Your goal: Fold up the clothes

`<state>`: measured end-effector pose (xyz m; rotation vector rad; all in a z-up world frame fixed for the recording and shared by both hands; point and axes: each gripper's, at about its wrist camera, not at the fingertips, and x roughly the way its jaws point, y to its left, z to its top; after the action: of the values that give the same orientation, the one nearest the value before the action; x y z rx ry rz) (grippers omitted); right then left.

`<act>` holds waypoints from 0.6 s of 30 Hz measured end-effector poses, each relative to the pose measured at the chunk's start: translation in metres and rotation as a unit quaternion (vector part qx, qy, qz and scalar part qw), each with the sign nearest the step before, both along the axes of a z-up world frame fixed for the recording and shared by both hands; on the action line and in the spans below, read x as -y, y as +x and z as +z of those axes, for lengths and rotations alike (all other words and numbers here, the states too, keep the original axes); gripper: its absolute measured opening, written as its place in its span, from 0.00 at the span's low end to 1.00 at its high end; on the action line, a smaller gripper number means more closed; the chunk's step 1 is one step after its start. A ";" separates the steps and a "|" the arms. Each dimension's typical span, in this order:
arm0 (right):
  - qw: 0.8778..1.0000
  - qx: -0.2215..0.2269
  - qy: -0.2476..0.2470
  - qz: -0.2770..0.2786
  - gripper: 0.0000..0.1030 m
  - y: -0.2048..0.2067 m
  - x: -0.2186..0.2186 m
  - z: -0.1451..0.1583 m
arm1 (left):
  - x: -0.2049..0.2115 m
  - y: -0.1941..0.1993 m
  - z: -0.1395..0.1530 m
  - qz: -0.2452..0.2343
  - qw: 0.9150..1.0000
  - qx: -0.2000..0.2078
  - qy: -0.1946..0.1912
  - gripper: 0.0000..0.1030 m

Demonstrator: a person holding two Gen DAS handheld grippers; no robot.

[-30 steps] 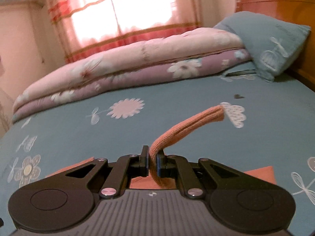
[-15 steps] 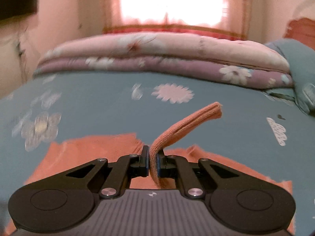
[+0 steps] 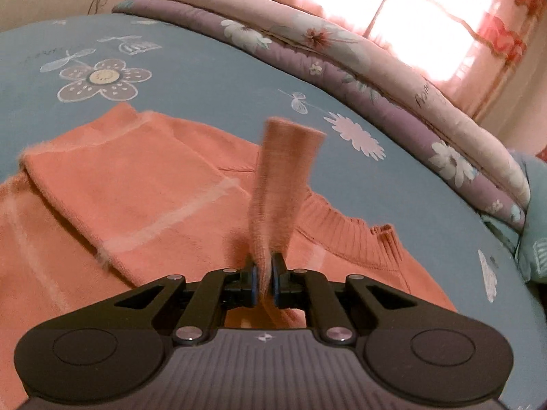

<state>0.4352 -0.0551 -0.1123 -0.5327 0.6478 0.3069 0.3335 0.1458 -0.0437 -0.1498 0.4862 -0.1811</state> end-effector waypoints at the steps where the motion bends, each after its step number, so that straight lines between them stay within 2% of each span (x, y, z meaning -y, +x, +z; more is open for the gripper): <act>1: 1.000 0.004 -0.007 0.004 0.11 0.000 -0.002 -0.001 | 0.000 0.000 0.000 0.000 1.000 -0.001 0.001 0.97; 5: 0.999 0.006 -0.030 0.019 0.12 -0.005 -0.004 -0.008 | 0.000 0.000 -0.001 0.003 1.000 -0.003 0.001 0.97; 8: 0.999 0.006 -0.042 0.011 0.28 -0.007 -0.005 -0.011 | 0.000 0.000 -0.002 0.002 1.000 -0.003 0.003 0.97; 10: 1.000 -0.002 -0.031 0.005 0.36 -0.011 -0.003 -0.005 | 0.001 0.001 -0.003 0.002 1.000 -0.005 0.004 0.97; 12: 1.000 -0.002 -0.011 0.006 0.62 -0.026 0.003 0.006 | 0.003 0.002 -0.004 0.001 1.000 -0.007 0.007 0.97; 13: 1.000 0.007 -0.001 0.011 0.66 -0.038 0.008 0.012 | 0.004 0.002 -0.005 0.000 1.000 -0.008 0.009 0.97; 14: 1.000 0.011 0.005 0.015 0.70 -0.049 0.013 0.017 | 0.005 0.002 -0.005 0.000 1.000 -0.008 0.010 0.97; 16: 1.000 0.019 0.019 0.010 0.70 -0.074 0.030 0.027 | 0.009 0.002 -0.007 -0.003 1.000 -0.010 0.015 0.97; 18: 0.999 0.028 0.033 -0.018 0.72 -0.095 0.057 0.035 | 0.014 0.003 -0.009 -0.007 1.000 -0.013 0.022 0.97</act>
<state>0.3402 -0.1124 -0.0771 -0.4650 0.5900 0.2773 0.3367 0.1321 -0.0528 -0.1056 0.5160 -0.1816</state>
